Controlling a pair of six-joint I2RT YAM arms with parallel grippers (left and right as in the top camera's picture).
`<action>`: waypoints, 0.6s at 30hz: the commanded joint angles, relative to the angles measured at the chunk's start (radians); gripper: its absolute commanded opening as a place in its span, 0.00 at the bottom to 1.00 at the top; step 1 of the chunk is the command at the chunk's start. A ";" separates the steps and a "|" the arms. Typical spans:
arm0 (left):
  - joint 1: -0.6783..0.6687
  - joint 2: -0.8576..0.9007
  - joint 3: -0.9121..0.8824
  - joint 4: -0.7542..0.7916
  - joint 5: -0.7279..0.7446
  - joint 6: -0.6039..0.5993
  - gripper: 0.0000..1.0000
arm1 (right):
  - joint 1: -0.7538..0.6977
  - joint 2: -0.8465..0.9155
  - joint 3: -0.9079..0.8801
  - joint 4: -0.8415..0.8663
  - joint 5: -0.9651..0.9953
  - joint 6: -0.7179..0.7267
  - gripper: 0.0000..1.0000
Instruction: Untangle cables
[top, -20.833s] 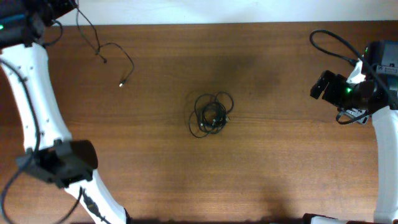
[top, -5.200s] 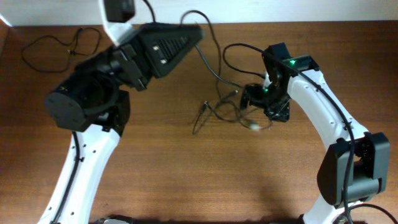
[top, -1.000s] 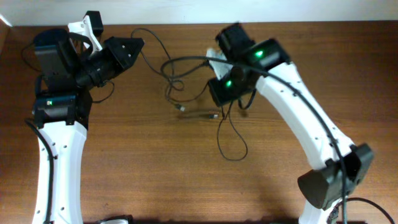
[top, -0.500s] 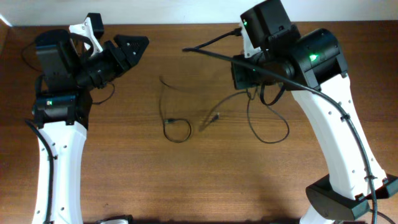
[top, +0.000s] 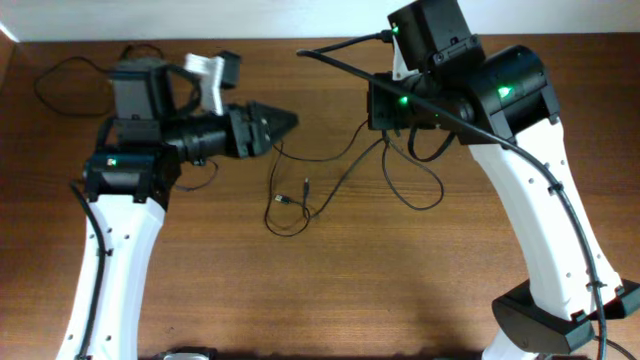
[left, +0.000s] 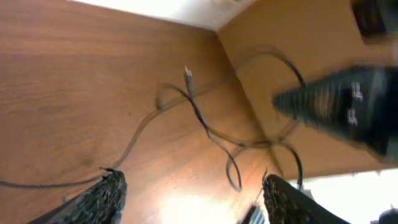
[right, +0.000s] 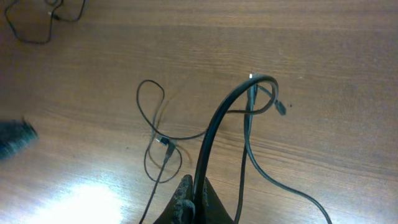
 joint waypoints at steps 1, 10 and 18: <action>-0.056 -0.010 0.008 -0.040 0.195 0.382 0.73 | -0.069 -0.008 0.016 -0.002 -0.031 0.038 0.04; -0.257 -0.010 0.008 -0.051 0.000 0.543 0.75 | -0.111 -0.007 0.016 -0.012 -0.206 0.031 0.04; -0.342 -0.006 0.008 -0.014 -0.140 0.618 0.74 | -0.111 -0.007 0.016 -0.022 -0.275 0.028 0.04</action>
